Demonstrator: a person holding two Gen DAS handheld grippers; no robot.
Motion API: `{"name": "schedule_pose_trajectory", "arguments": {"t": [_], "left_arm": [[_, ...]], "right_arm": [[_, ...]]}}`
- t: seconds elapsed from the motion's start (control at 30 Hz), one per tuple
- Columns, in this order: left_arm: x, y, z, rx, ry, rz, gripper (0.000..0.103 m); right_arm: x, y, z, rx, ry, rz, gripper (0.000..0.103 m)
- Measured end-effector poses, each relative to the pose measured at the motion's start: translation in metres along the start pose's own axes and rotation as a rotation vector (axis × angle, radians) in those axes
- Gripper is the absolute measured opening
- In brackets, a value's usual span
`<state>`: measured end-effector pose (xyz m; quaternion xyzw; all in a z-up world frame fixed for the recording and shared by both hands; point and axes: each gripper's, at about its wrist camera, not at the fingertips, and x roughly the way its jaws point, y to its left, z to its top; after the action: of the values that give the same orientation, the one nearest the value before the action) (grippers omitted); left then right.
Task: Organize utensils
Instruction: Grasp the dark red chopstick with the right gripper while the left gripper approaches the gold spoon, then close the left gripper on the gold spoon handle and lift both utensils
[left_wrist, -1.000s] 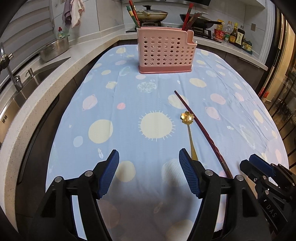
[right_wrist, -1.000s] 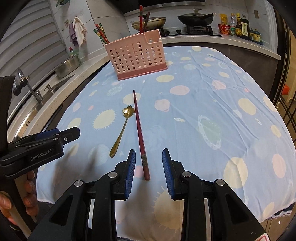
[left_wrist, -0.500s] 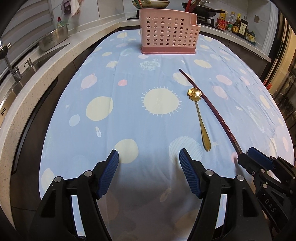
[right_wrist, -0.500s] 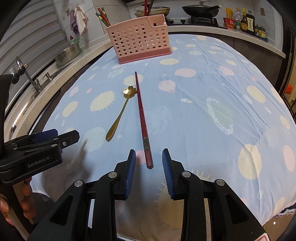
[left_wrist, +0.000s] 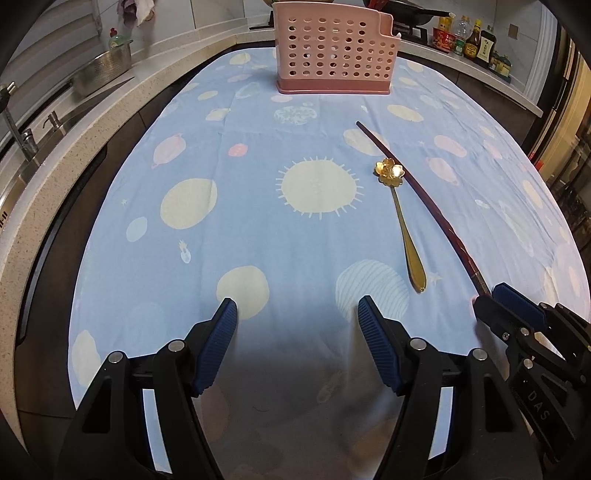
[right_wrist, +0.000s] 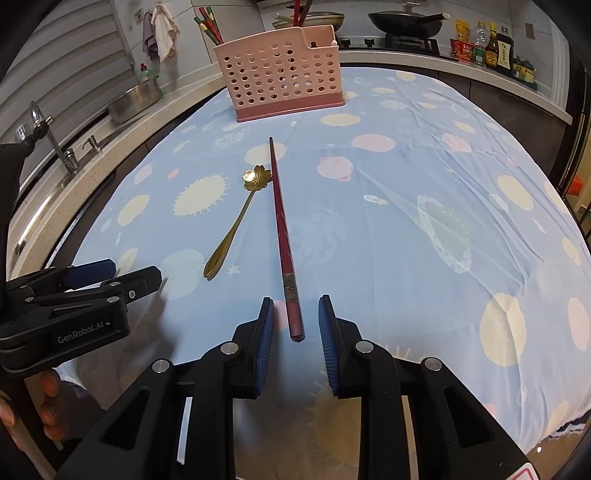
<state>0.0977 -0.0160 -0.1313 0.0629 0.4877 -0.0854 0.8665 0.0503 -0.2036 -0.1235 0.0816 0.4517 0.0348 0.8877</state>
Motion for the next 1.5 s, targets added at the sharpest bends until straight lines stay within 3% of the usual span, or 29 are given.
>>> {"name": "schedule_pose_trajectory", "arguments": {"t": [0.07,0.17,0.67,0.83,0.93,1.0,1.07,1.5], "left_arm": [[0.001,-0.001,0.0,-0.001,0.003,-0.002,0.068],[-0.001,-0.003,0.0,0.003,-0.007,-0.005,0.074],[0.018,-0.051,0.015,0.098,-0.006,-0.074,0.074],[0.017,-0.052,0.017,0.097,-0.021,-0.085,0.057],[0.015,-0.049,0.016,0.091,-0.028,-0.094,0.039],[0.015,-0.048,0.017,0.092,-0.029,-0.103,0.022],[0.015,-0.047,0.018,0.091,-0.025,-0.12,0.012],[-0.022,-0.032,0.019,0.037,-0.056,-0.178,0.01]], "right_arm": [[0.0,0.0,0.0,-0.011,-0.003,-0.014,0.009],[-0.001,-0.003,-0.001,-0.006,-0.008,-0.013,0.008],[-0.019,-0.023,-0.004,0.06,-0.032,-0.012,0.007],[-0.018,-0.023,-0.004,0.059,-0.027,-0.009,0.007],[-0.016,-0.023,-0.004,0.058,-0.024,-0.004,0.007],[-0.015,-0.021,-0.005,0.056,-0.02,-0.001,0.007],[-0.015,-0.019,-0.005,0.052,-0.019,0.001,0.007],[-0.044,-0.016,-0.002,0.057,-0.071,0.023,0.007]]}}
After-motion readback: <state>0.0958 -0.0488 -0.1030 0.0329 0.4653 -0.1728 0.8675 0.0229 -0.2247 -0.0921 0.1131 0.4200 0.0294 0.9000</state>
